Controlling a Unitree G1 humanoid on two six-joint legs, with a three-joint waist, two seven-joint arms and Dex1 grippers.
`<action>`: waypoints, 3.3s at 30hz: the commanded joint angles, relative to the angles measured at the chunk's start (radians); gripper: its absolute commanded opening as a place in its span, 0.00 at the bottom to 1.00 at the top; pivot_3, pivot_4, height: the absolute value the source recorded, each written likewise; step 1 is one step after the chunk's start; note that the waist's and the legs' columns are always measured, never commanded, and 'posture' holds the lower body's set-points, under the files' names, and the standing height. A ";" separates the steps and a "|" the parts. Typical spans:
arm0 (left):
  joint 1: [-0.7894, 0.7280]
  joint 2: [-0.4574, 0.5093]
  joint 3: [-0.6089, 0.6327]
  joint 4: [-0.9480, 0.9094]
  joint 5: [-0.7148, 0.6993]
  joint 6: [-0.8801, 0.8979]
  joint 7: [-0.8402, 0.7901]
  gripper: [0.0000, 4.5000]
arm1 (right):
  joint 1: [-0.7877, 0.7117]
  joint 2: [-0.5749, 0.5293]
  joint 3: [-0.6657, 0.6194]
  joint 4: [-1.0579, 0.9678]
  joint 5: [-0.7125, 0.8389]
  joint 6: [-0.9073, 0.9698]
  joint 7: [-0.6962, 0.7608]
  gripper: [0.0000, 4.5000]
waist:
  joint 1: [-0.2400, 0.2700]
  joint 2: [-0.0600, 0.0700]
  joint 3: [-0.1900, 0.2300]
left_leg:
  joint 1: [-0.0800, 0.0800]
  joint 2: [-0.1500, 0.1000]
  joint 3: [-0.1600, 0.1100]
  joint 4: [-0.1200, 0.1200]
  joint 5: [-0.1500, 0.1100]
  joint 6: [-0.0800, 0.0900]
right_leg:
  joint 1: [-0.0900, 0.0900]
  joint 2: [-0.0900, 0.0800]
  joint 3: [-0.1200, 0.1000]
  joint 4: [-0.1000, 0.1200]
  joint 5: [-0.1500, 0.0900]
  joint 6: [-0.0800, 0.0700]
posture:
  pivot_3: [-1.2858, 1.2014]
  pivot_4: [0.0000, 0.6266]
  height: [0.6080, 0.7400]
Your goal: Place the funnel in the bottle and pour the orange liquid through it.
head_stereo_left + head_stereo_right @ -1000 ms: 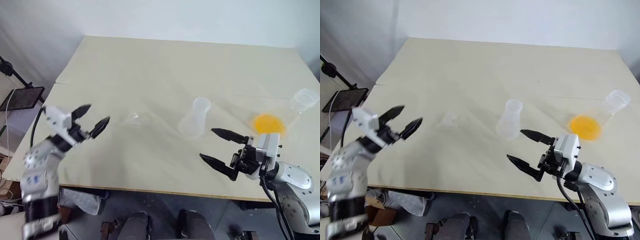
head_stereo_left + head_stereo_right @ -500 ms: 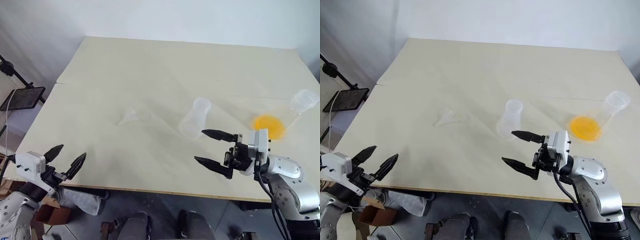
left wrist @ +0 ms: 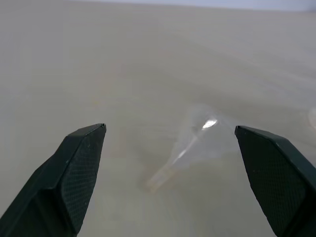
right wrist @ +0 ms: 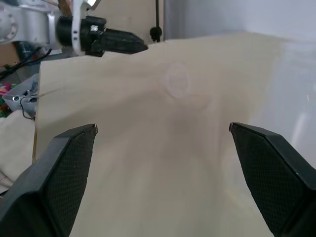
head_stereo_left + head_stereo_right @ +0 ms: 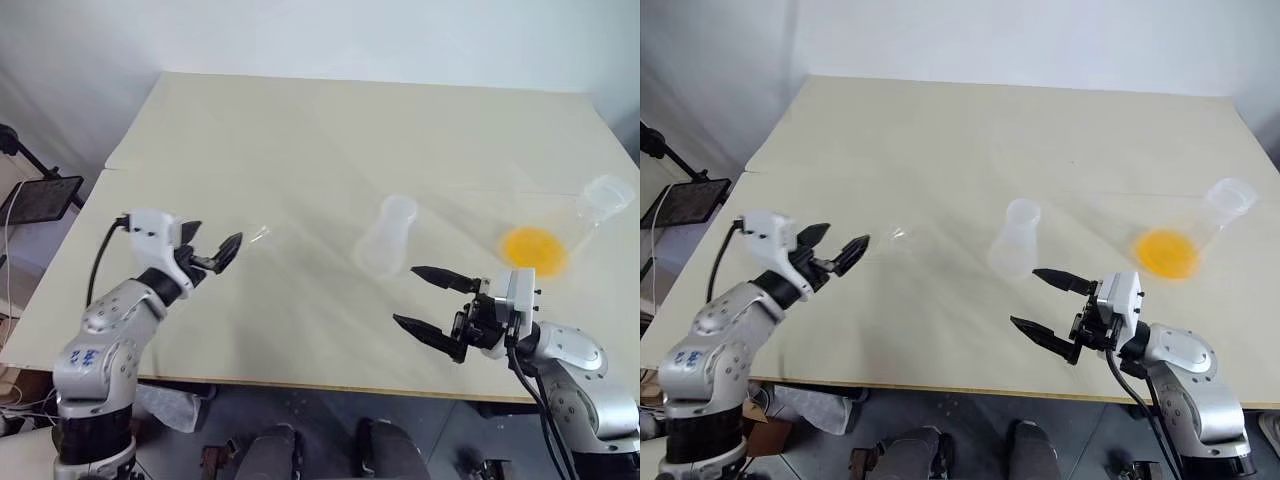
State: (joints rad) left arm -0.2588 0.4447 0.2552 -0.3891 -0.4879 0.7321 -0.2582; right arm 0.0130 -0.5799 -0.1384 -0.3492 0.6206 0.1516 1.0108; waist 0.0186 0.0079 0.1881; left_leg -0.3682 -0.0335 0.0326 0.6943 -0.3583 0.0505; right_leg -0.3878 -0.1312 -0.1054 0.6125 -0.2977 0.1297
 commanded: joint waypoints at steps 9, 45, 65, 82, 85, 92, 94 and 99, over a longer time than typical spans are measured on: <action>-0.121 -0.023 -0.118 0.013 0.058 0.114 0.066 0.99 | 0.037 0.035 -0.002 -0.082 0.000 -0.023 -0.045 1.00 | 0.008 0.000 0.000 | 0.000 0.001 0.001 0.004 0.000 0.000 | 0.002 0.000 0.003 -0.001 0.000 0.000 | 0.52 0.24 1.00; 0.229 0.229 0.186 -0.049 -0.020 -0.063 -0.323 0.99 | 0.006 0.054 0.012 -0.047 -0.016 -0.039 -0.040 1.00 | 0.002 0.001 0.001 | 0.000 0.003 0.001 0.002 0.000 -0.001 | 0.001 -0.003 0.004 -0.002 0.000 -0.001 | 0.52 0.24 1.00; 0.315 0.286 0.216 0.156 0.047 -0.169 -0.402 0.99 | 0.002 0.063 0.014 -0.042 -0.025 -0.043 -0.045 1.00 | 0.004 0.002 0.001 | -0.001 0.005 0.002 -0.001 -0.001 -0.003 | -0.002 -0.003 0.004 -0.002 -0.001 -0.003 | 0.52 0.24 1.00; 0.254 0.291 0.214 0.231 -0.010 -0.221 -0.486 0.99 | 0.022 0.067 0.009 -0.058 -0.034 -0.050 -0.070 1.00 | 0.000 0.002 0.001 | -0.001 0.005 0.004 -0.002 -0.001 -0.003 | -0.004 -0.003 0.003 -0.001 -0.001 -0.002 | 0.52 0.24 1.00; 0.291 0.323 0.263 0.204 -0.005 -0.225 -0.494 0.99 | 0.024 0.067 0.008 -0.055 -0.033 -0.053 -0.067 1.00 | 0.000 0.002 0.001 | -0.001 0.005 0.004 -0.002 -0.001 -0.003 | -0.004 -0.003 0.004 -0.001 -0.001 -0.002 | 0.52 0.24 1.00; 0.421 0.374 0.371 0.161 -0.035 -0.206 -0.568 0.99 | 0.014 0.064 0.019 -0.034 -0.030 -0.060 -0.046 1.00 | -0.008 0.002 0.001 | -0.001 0.006 0.004 -0.002 -0.001 -0.003 | -0.003 -0.003 0.004 -0.002 -0.001 -0.003 | 0.52 0.24 1.00; 0.427 0.372 0.382 0.173 -0.022 -0.218 -0.552 0.99 | 0.000 0.070 0.023 -0.021 -0.028 -0.059 -0.042 1.00 | -0.009 0.002 0.001 | -0.001 0.006 0.004 -0.002 -0.001 -0.003 | -0.003 -0.003 0.005 -0.002 -0.001 -0.003 | 0.52 0.24 1.00; 0.396 0.357 0.338 0.212 0.000 -0.231 -0.522 0.99 | -0.033 0.080 0.038 0.002 -0.033 -0.062 -0.032 1.00 | -0.004 0.002 0.001 | -0.001 0.006 0.004 -0.002 -0.001 -0.003 | -0.003 -0.003 0.005 -0.002 -0.002 -0.003 | 0.52 0.24 1.00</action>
State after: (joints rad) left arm 0.1459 0.8036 0.5945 -0.1761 -0.4873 0.5195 -0.7830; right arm -0.0084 -0.5053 -0.0999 -0.3393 0.5782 0.1085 0.9711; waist 0.0141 0.0099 0.1892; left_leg -0.3688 -0.0273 0.0362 0.6924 -0.3593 0.0472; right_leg -0.3911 -0.1343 -0.1006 0.6109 -0.2993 0.1268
